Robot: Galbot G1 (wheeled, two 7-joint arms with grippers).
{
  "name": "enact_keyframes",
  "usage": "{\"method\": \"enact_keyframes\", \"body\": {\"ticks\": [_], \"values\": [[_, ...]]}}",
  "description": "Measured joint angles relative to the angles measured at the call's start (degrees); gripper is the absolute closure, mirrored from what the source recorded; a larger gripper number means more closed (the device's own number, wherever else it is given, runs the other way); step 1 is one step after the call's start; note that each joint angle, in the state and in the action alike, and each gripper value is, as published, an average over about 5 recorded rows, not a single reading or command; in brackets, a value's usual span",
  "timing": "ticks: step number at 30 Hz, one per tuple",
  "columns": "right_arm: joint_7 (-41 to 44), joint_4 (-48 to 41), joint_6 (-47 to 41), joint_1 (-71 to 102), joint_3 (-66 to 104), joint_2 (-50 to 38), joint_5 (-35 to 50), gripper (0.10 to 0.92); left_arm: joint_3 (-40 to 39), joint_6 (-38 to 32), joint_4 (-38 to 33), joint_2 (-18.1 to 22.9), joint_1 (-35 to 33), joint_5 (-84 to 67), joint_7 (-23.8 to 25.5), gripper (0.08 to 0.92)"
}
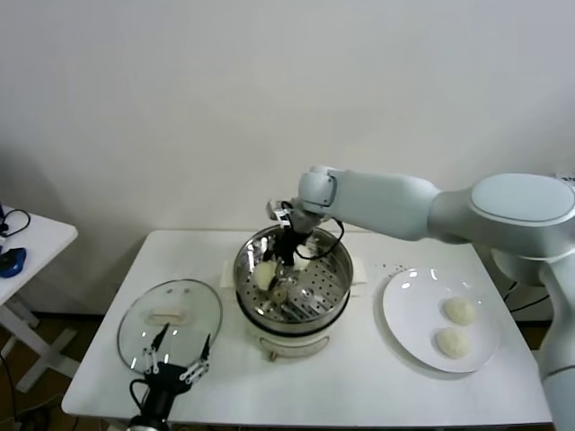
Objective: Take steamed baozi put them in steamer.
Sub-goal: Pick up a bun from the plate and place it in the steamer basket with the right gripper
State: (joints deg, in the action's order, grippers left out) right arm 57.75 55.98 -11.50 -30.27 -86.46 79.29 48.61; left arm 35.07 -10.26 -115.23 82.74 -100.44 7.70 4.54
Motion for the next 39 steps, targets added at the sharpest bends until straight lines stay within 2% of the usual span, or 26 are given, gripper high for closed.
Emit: {"method": "enact_keyframes", "body": {"ticks": [23, 26, 31, 39], "values": [[0.9, -0.7, 0.4, 0.3, -0.2, 0.5, -2.4, 0.308, -0.7, -0.2, 0.8, 0.7, 0.2, 0.7, -0.1, 0.177], [1.0, -0.7, 0.4, 0.3, -0.2, 0.6, -2.9, 0.289, -0.7, -0.1, 0.8, 0.7, 0.3, 0.7, -0.1, 0.177], [1.5, -0.7, 0.7, 0.3, -0.1, 0.7, -3.9, 0.212, -0.6, 0.0, 0.8, 0.6, 0.9, 0.7, -0.1, 0.177], [2.6, 0.1, 1.5, -1.0, 0.3, -0.2, -5.3, 0.202, -0.5, 0.3, 1.0, 0.6, 1.6, 0.8, -0.2, 0.177]]}}
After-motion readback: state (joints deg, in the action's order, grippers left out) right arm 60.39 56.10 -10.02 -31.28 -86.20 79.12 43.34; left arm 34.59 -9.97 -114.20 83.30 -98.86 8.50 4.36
